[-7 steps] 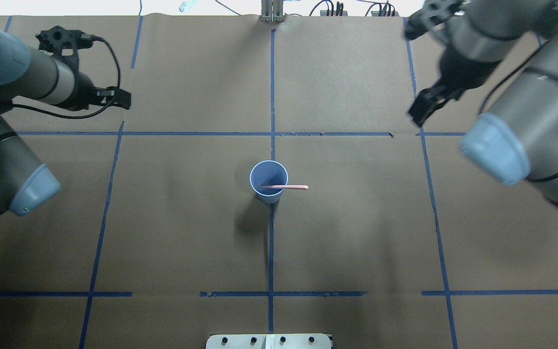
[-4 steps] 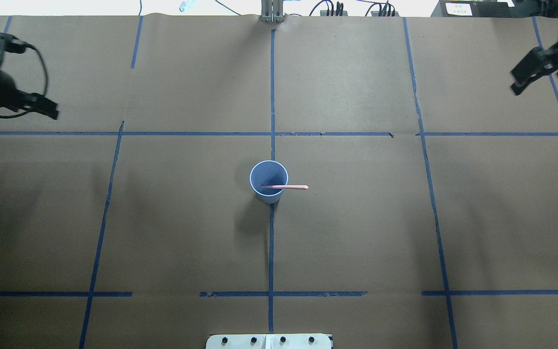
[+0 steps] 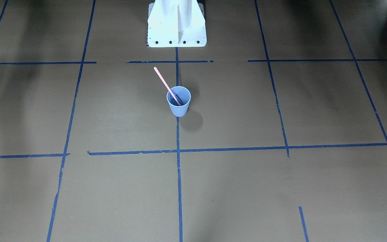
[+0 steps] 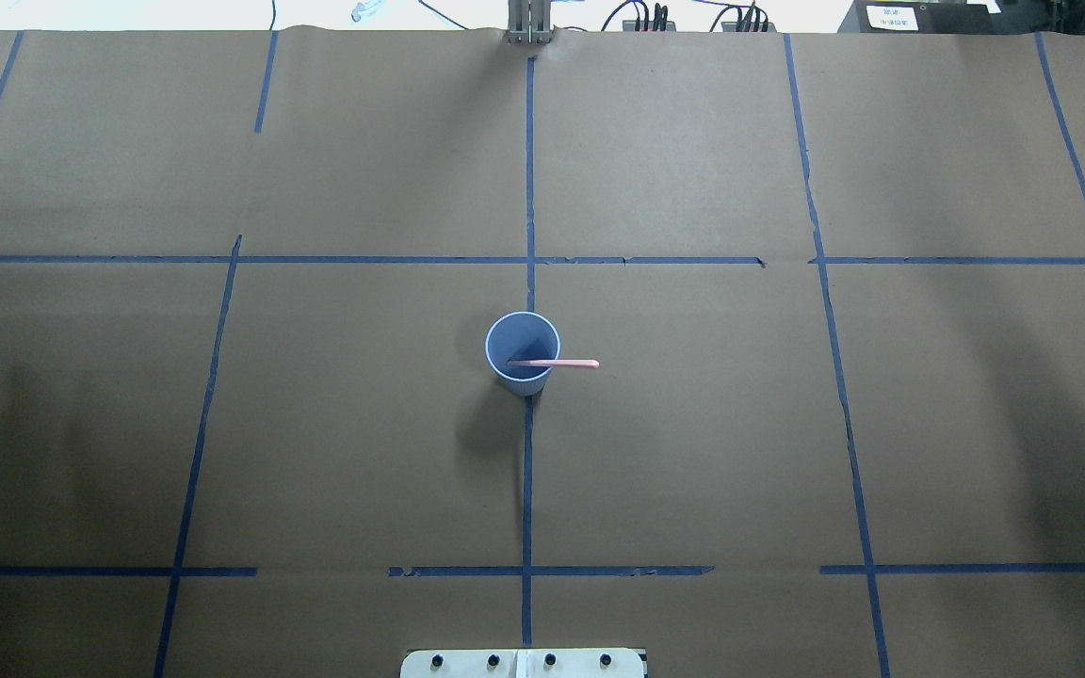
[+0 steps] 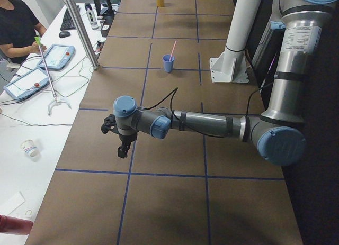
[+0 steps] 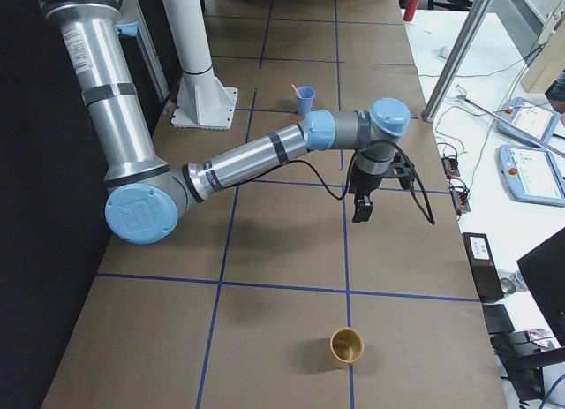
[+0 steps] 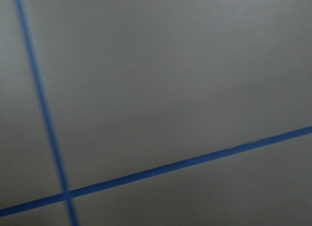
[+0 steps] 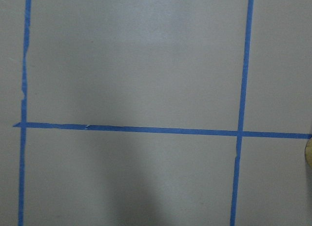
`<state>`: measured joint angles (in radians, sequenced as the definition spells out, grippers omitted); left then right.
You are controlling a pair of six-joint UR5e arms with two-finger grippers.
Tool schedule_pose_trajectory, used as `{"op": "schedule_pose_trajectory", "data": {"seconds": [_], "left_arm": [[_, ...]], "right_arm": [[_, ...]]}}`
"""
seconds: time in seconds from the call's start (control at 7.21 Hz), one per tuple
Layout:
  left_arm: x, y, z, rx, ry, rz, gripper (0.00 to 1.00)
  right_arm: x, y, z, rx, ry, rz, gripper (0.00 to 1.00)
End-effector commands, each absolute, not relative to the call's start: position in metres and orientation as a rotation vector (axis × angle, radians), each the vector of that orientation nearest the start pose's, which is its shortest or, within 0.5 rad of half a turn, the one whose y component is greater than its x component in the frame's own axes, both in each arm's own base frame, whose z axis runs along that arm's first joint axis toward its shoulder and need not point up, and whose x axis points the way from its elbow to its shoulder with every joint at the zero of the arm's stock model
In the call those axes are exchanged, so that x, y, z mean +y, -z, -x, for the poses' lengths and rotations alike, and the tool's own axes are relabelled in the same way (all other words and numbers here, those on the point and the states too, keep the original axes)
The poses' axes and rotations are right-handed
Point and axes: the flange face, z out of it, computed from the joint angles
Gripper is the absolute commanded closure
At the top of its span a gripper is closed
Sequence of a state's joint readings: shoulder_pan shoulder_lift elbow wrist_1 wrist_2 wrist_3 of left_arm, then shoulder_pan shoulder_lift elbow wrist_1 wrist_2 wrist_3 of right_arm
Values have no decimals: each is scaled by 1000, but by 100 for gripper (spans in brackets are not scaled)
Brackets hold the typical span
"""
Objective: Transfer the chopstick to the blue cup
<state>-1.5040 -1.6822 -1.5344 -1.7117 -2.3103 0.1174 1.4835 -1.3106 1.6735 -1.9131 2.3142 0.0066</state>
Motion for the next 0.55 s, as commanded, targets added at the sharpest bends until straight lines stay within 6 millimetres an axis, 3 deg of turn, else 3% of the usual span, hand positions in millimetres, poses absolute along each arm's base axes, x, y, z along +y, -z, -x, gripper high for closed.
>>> {"op": "schedule_pose_trajectory", "data": {"seconds": [0.0,0.14,0.28,0.42], "left_arm": [[-540,-625,94,742,-227,-104,0],[-530,-633,90,806,-197,-58,0],[-530,-633,87,836,-179,-51,0],[-538,-621,87,833,-113,-38,0]], "right_arm": [[-578,-580,-54,-786,207,-2,0],[-576,-589,-58,-802,233,-6,0],[-562,-609,-58,-805,225,24,0],[-548,-625,-58,-808,228,23,0]]}}
